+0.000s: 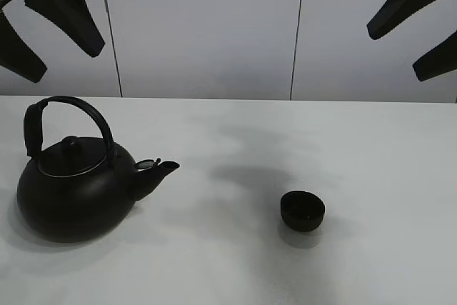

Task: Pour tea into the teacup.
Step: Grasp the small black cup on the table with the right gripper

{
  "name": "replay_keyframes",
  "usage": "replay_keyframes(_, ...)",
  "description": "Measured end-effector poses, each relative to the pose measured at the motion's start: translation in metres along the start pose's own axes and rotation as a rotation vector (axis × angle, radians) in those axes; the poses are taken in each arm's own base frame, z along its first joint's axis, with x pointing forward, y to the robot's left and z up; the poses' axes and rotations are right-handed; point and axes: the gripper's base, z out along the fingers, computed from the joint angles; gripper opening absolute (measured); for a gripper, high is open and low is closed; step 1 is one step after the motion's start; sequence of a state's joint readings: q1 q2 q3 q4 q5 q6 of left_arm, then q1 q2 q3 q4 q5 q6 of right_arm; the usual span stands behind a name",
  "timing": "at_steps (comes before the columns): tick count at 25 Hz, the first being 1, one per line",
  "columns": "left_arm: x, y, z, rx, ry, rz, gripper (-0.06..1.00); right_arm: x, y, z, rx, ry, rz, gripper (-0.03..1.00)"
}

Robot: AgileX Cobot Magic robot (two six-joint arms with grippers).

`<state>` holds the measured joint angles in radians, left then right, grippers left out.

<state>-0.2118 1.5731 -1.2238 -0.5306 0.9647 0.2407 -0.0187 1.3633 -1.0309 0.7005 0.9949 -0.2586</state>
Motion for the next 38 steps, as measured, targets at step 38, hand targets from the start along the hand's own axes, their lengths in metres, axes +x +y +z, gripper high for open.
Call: replay_keyframes(38,0.000,0.000,0.000,0.000,-0.001,0.000,0.57,0.009,0.066,0.134,0.360,0.351,-0.595,0.64)
